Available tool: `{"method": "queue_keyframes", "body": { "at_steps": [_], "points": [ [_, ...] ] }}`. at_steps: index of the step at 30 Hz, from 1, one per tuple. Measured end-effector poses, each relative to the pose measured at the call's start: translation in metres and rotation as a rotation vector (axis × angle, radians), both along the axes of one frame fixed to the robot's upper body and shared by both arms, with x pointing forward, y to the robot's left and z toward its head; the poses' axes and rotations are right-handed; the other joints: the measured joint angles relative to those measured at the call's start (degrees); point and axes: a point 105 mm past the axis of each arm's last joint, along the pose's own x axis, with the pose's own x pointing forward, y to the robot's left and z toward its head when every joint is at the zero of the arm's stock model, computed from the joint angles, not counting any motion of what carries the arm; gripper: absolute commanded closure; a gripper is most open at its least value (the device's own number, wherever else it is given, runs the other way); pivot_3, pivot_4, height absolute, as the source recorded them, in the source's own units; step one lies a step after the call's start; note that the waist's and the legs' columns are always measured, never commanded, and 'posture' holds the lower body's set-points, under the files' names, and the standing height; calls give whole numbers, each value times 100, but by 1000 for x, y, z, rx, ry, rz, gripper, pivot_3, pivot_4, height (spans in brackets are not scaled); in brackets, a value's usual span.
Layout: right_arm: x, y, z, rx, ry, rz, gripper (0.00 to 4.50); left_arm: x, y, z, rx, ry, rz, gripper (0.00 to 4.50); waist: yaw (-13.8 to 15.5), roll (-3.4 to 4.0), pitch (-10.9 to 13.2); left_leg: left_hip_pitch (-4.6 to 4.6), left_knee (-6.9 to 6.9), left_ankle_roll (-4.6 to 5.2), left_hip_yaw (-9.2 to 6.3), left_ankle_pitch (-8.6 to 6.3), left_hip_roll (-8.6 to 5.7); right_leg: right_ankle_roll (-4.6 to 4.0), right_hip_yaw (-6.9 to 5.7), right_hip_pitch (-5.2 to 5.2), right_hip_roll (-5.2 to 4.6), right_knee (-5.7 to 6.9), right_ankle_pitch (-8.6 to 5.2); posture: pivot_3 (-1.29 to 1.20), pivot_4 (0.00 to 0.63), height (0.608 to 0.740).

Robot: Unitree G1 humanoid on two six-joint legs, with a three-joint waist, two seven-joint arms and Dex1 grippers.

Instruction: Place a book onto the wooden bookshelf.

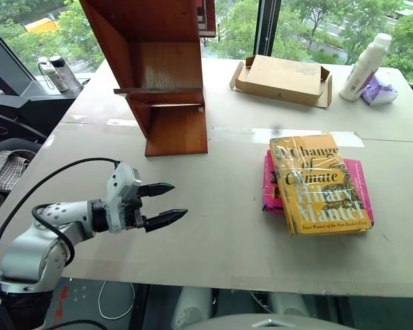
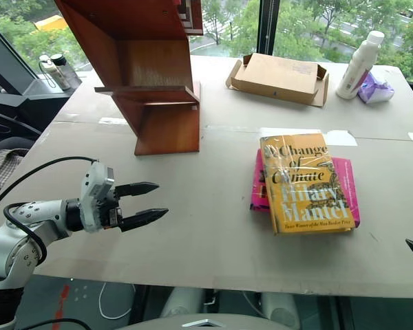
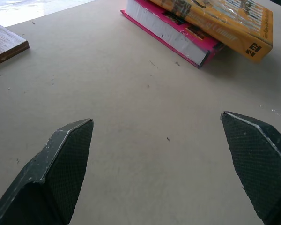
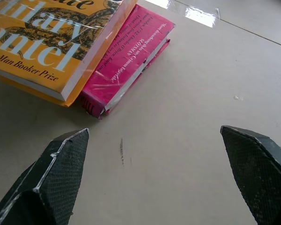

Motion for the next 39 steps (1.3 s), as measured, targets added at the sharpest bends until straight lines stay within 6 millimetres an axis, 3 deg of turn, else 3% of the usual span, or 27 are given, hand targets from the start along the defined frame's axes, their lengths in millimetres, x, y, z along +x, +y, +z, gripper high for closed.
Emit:
{"method": "queue_keyframes", "body": {
  "at_steps": [3,5,9,13,20,28,39],
  "points": [
    [5,0,2,2,-35,-20,41,5,-2,4,-6,-19,-8,0,2,-3,1,-1,0,0,-2,0,0,0,-3,0,0,1,0,0,150,733],
    [29,19,18,30,-129,-8,41,18,-15,27,-39,-106,-54,0,-1,1,1,-1,7,-13,0,-7,-2,-2,-9,0,-9,8,3,0,150,733],
    [50,43,40,-15,-128,-2,41,23,-25,45,-55,-170,-106,0,-14,22,-9,0,4,10,8,7,-4,-4,-9,-1,-6,9,4,0,150,733],
    [81,64,58,-24,-72,-19,1335,16,-36,57,-94,-179,-205,0,-31,7,-1,-4,3,10,9,7,-4,-4,-11,-2,4,3,4,0,150,733],
    [126,96,30,-189,60,-29,4445,-3,-45,55,-81,-154,-326,0,6,0,9,-15,7,12,6,8,-9,-3,-13,-8,32,-1,3,0,150,733],
    [156,94,10,-340,100,-35,4445,-10,-51,51,-76,-149,-318,0,-9,-5,13,-23,8,13,12,8,-6,2,-13,-16,40,-2,3,0,150,733],
    [161,139,-5,-304,144,138,4445,-13,-51,45,-79,-130,-268,0,-15,-6,14,-13,11,12,16,8,-3,2,-16,-17,46,18,3,0,150,733]
  ]
}}
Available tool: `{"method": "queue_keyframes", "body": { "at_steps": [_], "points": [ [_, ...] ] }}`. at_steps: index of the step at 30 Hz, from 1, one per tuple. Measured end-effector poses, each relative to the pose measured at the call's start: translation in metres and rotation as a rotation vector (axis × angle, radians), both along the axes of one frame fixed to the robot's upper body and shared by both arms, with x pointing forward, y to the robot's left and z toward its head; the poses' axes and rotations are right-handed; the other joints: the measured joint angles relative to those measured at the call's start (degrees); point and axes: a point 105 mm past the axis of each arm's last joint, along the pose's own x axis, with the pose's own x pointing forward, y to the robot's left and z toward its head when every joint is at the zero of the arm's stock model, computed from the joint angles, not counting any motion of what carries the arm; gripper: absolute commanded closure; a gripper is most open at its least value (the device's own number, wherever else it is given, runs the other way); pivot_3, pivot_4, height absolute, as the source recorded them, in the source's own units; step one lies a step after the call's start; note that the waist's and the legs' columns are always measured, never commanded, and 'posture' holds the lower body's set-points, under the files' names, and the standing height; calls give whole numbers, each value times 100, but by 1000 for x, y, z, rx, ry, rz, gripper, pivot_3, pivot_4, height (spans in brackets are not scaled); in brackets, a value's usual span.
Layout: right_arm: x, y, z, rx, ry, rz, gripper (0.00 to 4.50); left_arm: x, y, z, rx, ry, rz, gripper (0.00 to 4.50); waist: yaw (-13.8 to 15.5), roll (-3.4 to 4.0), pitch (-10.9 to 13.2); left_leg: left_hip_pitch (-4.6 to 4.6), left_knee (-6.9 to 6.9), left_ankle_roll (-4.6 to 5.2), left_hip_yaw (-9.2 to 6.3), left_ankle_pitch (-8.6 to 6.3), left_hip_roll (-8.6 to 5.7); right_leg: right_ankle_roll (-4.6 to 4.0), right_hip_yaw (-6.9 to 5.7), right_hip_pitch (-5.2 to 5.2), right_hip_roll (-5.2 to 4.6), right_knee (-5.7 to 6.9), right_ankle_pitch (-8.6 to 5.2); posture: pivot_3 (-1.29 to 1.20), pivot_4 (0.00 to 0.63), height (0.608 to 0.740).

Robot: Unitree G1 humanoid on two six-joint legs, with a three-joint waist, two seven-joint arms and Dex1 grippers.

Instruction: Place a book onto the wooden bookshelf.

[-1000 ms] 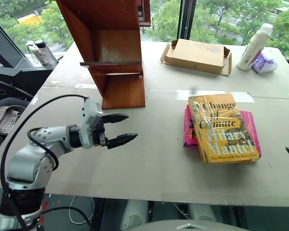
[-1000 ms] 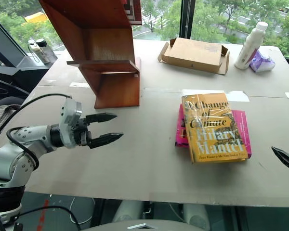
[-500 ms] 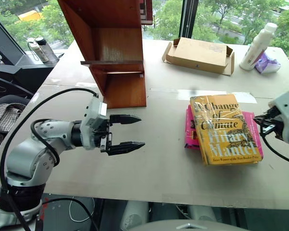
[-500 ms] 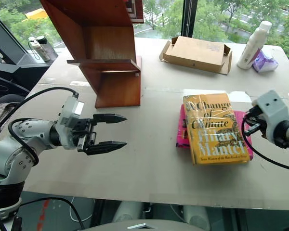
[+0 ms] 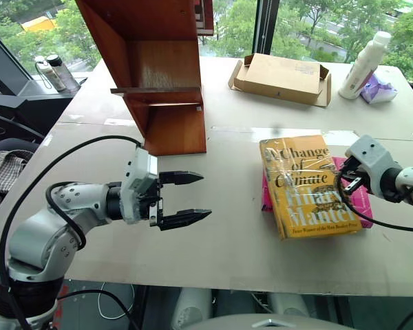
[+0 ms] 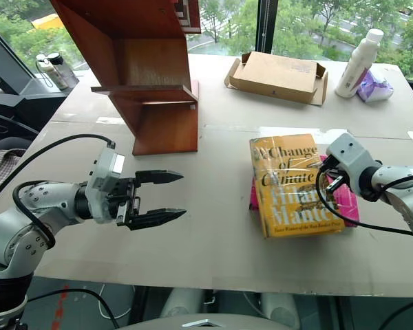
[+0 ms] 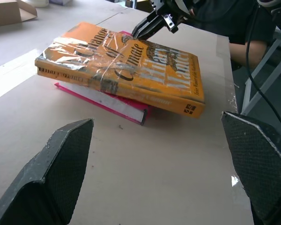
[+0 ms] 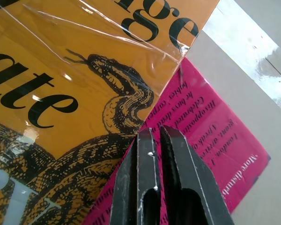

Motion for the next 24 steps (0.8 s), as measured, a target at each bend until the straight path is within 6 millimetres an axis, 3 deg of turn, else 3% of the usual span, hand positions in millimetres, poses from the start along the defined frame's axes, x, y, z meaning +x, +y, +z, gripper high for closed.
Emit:
{"method": "queue_keyframes", "body": {
  "at_steps": [7,12,15,17,19,23,24],
  "points": [
    [-1,10,-1,18,5,12,4445,0,0,-1,1,5,1,0,15,-1,0,-1,0,0,2,0,-1,0,-1,0,-2,-3,0,0,150,733],
    [-10,-10,0,49,-36,-33,4445,0,2,-4,20,8,15,0,14,-1,0,-1,0,0,6,0,-2,0,0,0,-2,-3,0,0,150,733],
    [-29,-29,8,69,-87,10,3666,6,3,-11,48,28,70,0,66,-2,-1,2,-1,0,-6,0,-6,13,-4,9,-1,-6,-2,0,150,733],
    [-47,-43,21,144,-158,39,2712,12,-1,-19,33,102,117,0,72,-7,-3,3,-1,0,-10,0,-4,31,-6,18,2,-8,7,0,150,733],
    [-58,-46,28,199,-209,70,1820,15,-6,-24,19,184,135,0,28,-9,-3,11,2,0,-10,0,-3,43,-6,24,1,-5,2,0,150,733],
    [-90,-45,24,283,-209,138,27,28,-17,-33,-60,440,176,0,1,-8,-4,28,8,0,-14,0,0,54,-5,32,7,14,-4,0,150,733],
    [-97,-43,25,302,-203,157,27,32,-19,-37,-75,525,188,0,-6,-9,-4,30,11,0,-15,1,0,54,-4,32,11,17,-4,0,150,733]
  ]
}}
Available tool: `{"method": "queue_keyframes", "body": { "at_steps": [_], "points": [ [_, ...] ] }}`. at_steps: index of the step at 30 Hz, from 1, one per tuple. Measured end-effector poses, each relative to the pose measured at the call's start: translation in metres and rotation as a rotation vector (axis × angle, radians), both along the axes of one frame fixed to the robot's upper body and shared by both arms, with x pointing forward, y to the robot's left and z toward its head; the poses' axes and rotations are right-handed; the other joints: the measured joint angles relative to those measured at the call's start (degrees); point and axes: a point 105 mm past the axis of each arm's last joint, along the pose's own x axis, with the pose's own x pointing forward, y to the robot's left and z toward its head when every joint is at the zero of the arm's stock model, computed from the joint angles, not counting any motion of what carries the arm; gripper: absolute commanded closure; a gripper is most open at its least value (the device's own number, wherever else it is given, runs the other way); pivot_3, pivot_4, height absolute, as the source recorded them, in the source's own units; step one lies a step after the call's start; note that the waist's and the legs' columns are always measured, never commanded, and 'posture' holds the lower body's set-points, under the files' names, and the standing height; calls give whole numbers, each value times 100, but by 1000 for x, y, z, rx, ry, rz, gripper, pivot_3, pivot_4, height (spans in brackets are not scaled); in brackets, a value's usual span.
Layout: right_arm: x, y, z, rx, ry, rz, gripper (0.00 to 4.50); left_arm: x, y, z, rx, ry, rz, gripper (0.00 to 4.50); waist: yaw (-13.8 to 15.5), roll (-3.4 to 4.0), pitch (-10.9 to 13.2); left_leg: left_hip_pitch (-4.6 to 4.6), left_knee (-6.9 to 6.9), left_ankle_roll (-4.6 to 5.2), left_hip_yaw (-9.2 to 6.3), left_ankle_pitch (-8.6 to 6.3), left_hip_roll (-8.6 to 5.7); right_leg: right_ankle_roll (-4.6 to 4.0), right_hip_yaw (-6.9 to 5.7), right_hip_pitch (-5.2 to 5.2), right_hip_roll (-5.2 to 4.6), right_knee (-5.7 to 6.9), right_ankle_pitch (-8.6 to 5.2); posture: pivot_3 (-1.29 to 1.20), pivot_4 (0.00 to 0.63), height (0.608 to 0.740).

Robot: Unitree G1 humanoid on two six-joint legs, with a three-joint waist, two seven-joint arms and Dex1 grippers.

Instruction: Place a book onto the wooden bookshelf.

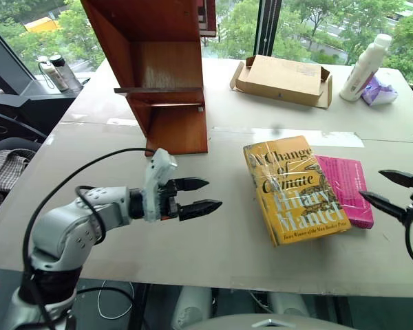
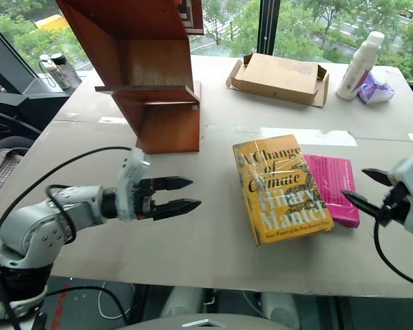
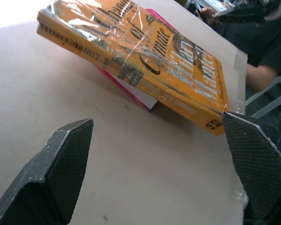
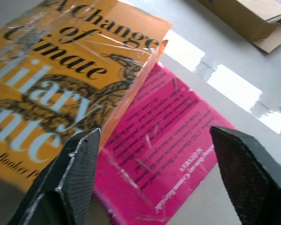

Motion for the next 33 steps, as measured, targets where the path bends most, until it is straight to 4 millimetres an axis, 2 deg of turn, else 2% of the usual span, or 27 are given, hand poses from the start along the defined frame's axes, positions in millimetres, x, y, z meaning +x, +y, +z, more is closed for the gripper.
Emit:
{"method": "queue_keyframes", "body": {
  "at_steps": [3,6,12,17,24,29,33],
  "points": [
    [-11,9,12,38,-34,64,27,8,-7,-11,-54,210,13,0,-23,1,-1,3,3,0,-7,1,-1,-1,2,2,5,7,0,0,150,733],
    [-19,19,22,73,-61,116,27,13,-12,-17,-99,336,18,0,-26,-4,0,0,3,-1,-10,1,-1,-7,2,1,8,6,4,0,150,733],
    [-45,39,17,184,-10,178,27,35,-33,-28,-230,489,74,0,40,-13,1,-15,2,-1,-14,0,-9,-22,1,-1,-4,-7,12,0,150,733],
    [-64,35,19,200,1,132,27,45,-59,-26,-277,524,56,0,21,-24,-5,-11,3,-1,-12,-1,-13,-24,3,1,-10,-6,12,0,150,733],
    [-80,19,18,185,4,58,27,51,-74,-29,-263,549,36,0,26,-23,-6,-12,3,0,-14,-1,-13,-47,3,0,-11,-5,0,0,150,733],
    [-71,0,24,262,13,57,27,51,-88,-32,-243,553,-6,0,22,-29,-8,-11,3,2,-8,-2,-17,-49,5,0,-21,-10,0,0,150,733],
    [-55,-8,33,241,-11,129,27,51,-94,-32,-234,547,-24,0,21,-27,-8,-13,-1,2,-15,-2,-15,-51,10,-2,-13,-9,0,0,150,733]
  ]
}}
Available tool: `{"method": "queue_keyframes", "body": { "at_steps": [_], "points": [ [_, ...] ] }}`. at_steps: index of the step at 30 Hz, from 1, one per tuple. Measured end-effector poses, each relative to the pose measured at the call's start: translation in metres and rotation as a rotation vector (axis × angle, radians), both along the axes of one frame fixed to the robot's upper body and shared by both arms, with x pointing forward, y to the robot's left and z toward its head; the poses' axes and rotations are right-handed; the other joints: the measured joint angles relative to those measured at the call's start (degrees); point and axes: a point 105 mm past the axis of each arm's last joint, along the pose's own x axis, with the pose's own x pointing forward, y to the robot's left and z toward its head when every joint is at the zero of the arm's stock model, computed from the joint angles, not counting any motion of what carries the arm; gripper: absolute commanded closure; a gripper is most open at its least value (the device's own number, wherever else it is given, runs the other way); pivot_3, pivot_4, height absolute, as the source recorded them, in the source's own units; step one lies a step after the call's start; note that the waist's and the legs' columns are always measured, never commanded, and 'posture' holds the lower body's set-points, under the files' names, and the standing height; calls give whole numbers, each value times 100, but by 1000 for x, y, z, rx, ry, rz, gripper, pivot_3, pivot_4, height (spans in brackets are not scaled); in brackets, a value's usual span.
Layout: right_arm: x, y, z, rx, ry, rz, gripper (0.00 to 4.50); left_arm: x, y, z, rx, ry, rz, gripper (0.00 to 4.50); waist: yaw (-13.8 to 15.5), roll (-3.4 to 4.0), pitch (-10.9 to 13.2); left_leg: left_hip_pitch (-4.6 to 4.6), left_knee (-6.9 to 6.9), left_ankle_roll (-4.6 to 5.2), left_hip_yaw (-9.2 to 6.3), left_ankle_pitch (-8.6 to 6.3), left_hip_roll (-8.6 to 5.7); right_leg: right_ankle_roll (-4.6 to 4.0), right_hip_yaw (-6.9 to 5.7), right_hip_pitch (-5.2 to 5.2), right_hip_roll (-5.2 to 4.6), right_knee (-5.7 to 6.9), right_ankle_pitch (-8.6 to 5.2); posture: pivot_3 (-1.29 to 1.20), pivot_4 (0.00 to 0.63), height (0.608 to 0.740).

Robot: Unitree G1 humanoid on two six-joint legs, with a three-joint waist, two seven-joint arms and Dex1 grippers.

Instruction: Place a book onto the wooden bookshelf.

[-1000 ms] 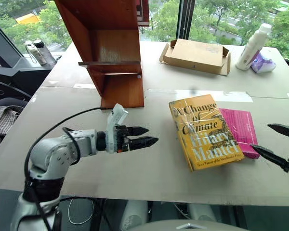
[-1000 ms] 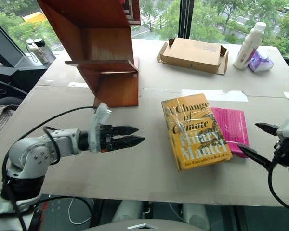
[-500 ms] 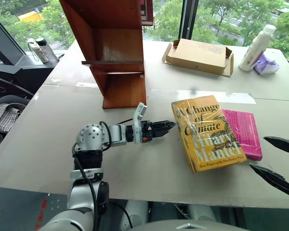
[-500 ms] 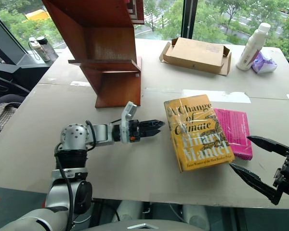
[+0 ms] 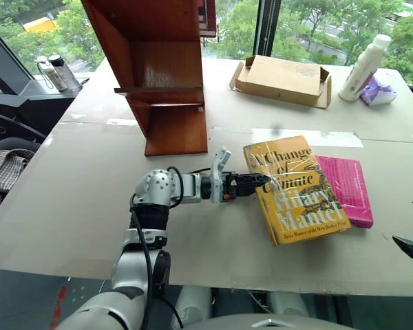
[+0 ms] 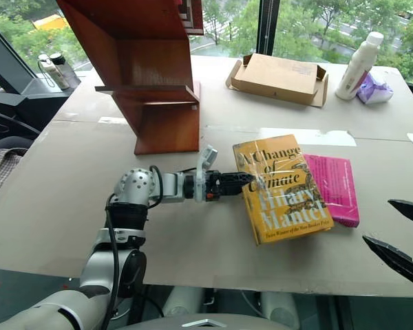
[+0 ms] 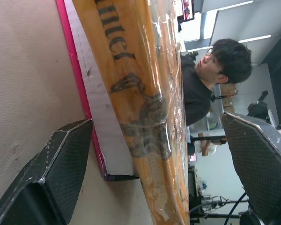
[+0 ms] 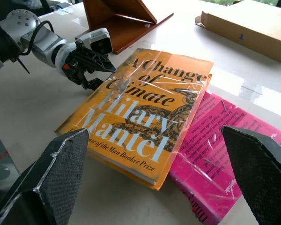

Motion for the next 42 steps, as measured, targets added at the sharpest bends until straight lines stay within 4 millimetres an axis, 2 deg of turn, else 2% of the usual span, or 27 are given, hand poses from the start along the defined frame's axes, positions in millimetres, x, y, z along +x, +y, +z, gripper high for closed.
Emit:
{"method": "queue_keyframes", "body": {
  "at_steps": [4,12,15,23,25,29,30,32,34,38,40,42],
  "points": [
    [10,0,6,-25,-4,88,27,1,1,2,-4,-9,-4,0,3,1,1,-1,-1,0,0,0,-2,1,-2,0,2,-1,0,0,150,733],
    [18,7,17,-33,-36,237,27,1,0,1,-6,-11,-12,0,14,-2,2,-5,0,0,-2,0,-3,23,-5,1,2,-5,12,0,150,733],
    [21,7,14,-26,-32,243,0,0,-5,2,-21,2,-39,682,10,-2,2,-5,0,0,-2,0,-3,25,-8,1,3,-4,13,0,150,733],
    [23,4,9,-26,-31,228,0,4,-4,4,-40,-7,-56,4215,4,-1,1,-4,0,0,0,0,-3,26,-11,1,3,-4,13,0,150,733],
    [24,5,7,-21,-27,231,0,4,-3,4,-40,-8,-54,4428,1,-1,2,-3,0,0,0,1,-2,26,-10,1,3,-3,13,0,150,733],
    [28,7,9,-16,-48,232,0,3,9,9,-38,-56,-38,4429,-18,0,2,-2,0,-1,0,1,1,25,-6,0,3,-1,13,0,150,733],
    [30,7,10,-14,-56,231,0,2,14,15,-40,-86,-32,4429,-23,-1,6,-3,0,-1,-1,1,4,25,-4,-2,3,1,14,0,150,733],
    [35,6,10,1,-73,224,0,3,29,43,-74,-183,-14,4429,-11,-2,8,-4,1,-2,-4,1,4,25,-3,-1,1,4,14,0,150,733],
    [43,2,12,32,-106,202,0,0,40,83,-97,-331,-16,4429,2,-2,8,-4,4,-2,-4,2,2,25,-4,0,-1,5,14,0,150,733],
    [59,0,14,71,-147,189,0,-16,51,145,-96,-582,-50,4429,6,2,6,-2,6,-2,1,2,-2,27,-6,3,-2,4,14,0,150,733],
    [67,-1,17,86,-164,190,0,-23,53,162,-135,-600,-75,4429,1,3,5,2,6,-3,1,3,-1,28,-9,4,1,5,14,0,150,733],
    [72,0,16,90,-165,191,0,-22,54,162,-121,-592,-59,4429,-2,3,5,3,6,-3,2,3,-2,28,-9,4,2,8,14,0,150,733]
  ]
}}
